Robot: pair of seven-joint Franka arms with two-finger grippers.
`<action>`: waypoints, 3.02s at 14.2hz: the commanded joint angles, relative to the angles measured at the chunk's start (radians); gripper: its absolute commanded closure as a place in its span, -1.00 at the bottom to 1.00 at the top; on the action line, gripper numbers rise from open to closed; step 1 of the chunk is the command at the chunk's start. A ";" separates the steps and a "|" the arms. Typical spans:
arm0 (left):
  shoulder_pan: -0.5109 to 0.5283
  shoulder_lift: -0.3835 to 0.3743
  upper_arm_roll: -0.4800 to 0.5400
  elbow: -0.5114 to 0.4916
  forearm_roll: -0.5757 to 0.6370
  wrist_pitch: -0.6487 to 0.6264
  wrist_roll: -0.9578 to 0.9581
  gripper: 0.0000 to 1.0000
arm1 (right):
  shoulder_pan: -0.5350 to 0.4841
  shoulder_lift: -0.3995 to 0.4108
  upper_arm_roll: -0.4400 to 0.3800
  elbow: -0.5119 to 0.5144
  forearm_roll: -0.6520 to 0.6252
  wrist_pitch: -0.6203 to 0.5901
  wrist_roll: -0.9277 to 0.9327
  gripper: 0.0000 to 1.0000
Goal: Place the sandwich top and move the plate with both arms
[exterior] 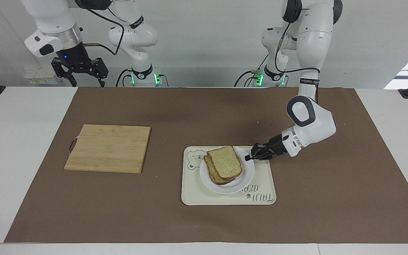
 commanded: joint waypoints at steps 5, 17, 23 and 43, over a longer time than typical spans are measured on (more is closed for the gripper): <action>-0.009 -0.006 0.009 -0.015 0.071 -0.022 -0.037 0.67 | -0.009 -0.004 0.003 -0.005 0.005 0.000 -0.026 -1.00; 0.031 -0.187 0.090 0.030 0.583 -0.131 -0.079 -1.00 | -0.009 -0.004 0.003 -0.005 0.005 0.000 -0.025 -1.00; 0.031 -0.284 0.191 0.278 0.924 -0.375 -0.112 -1.00 | -0.009 -0.004 0.003 -0.005 0.005 0.000 -0.026 -1.00; 0.028 -0.459 0.236 0.449 1.088 -0.818 -0.204 -1.00 | -0.009 -0.004 0.003 -0.005 0.005 0.000 -0.026 -1.00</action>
